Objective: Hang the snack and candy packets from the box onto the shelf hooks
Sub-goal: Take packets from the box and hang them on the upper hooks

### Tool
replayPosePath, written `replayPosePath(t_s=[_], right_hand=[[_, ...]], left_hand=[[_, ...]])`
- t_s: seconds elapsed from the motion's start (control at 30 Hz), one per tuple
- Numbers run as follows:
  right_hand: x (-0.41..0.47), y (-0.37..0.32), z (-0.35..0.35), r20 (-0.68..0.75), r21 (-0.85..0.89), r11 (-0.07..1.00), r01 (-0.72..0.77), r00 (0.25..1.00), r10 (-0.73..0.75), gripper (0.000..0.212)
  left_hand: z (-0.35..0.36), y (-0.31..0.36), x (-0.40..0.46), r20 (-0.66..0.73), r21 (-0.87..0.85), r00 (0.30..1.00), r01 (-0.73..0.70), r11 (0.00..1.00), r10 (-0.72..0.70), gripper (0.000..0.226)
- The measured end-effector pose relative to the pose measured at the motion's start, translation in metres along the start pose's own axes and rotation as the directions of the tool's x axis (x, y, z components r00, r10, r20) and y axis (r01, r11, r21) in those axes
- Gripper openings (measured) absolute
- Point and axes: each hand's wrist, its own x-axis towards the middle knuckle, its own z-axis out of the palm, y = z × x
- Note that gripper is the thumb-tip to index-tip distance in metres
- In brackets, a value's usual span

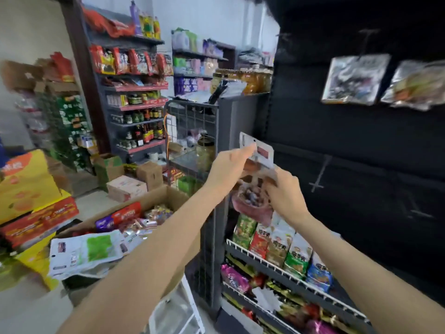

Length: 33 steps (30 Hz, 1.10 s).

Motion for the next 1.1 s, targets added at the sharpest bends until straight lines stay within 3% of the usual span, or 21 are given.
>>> replayPosePath(t_s=[0.1, 0.2, 0.27, 0.33, 0.43, 0.57, 0.73, 0.97, 1.1], right_hand=[[-0.002, 0.021, -0.069, -0.131, 0.069, 0.995, -0.073, 0.988, 0.082, 0.027], [-0.010, 0.046, -0.136, -0.216, 0.250, 0.957, -0.148, 0.955, 0.205, 0.013], [-0.020, 0.060, -0.180, -0.247, 0.343, 0.923, -0.173, 0.931, 0.267, 0.017], [-0.033, 0.075, -0.226, -0.276, 0.403, 0.900, -0.168, 0.915, 0.294, 0.016], [-0.052, 0.108, -0.292, -0.325, 0.457, 0.877, -0.150, 0.889, 0.322, 0.008], [-0.075, 0.150, -0.379, -0.381, 0.444, 0.887, -0.127, 0.869, 0.315, 0.017], [-0.082, 0.182, -0.449, -0.552, 0.404, 0.914, -0.047, 0.784, 0.284, 0.019], [-0.077, 0.206, -0.491, -0.586, 0.473, 0.880, -0.031, 0.735, 0.341, 0.045], [-0.069, 0.218, -0.510, -0.597, 0.422, 0.906, -0.038, 0.740, 0.309, 0.034]], left_hand=[[0.043, 0.019, -0.003, 0.135, 0.154, 0.980, -0.165, 0.974, 0.145, 0.056], [0.098, 0.037, -0.002, 0.157, 0.209, 0.982, -0.141, 0.968, 0.109, 0.074], [0.143, 0.053, -0.007, 0.284, 0.141, 0.958, -0.071, 0.987, 0.029, 0.065], [0.192, 0.069, -0.016, 0.360, 0.092, 0.930, -0.115, 0.989, 0.075, 0.053], [0.264, 0.095, -0.035, 0.368, -0.022, 0.906, -0.219, 0.975, 0.211, 0.032], [0.358, 0.129, -0.058, 0.378, -0.175, 0.882, -0.230, 0.957, 0.281, 0.030], [0.443, 0.156, -0.078, 0.289, -0.306, 0.909, -0.211, 0.929, 0.301, 0.029], [0.484, 0.181, -0.067, 0.058, -0.178, 0.968, -0.230, 0.957, 0.244, 0.017], [0.489, 0.184, -0.065, -0.029, -0.099, 0.966, -0.258, 0.961, 0.256, 0.019]])
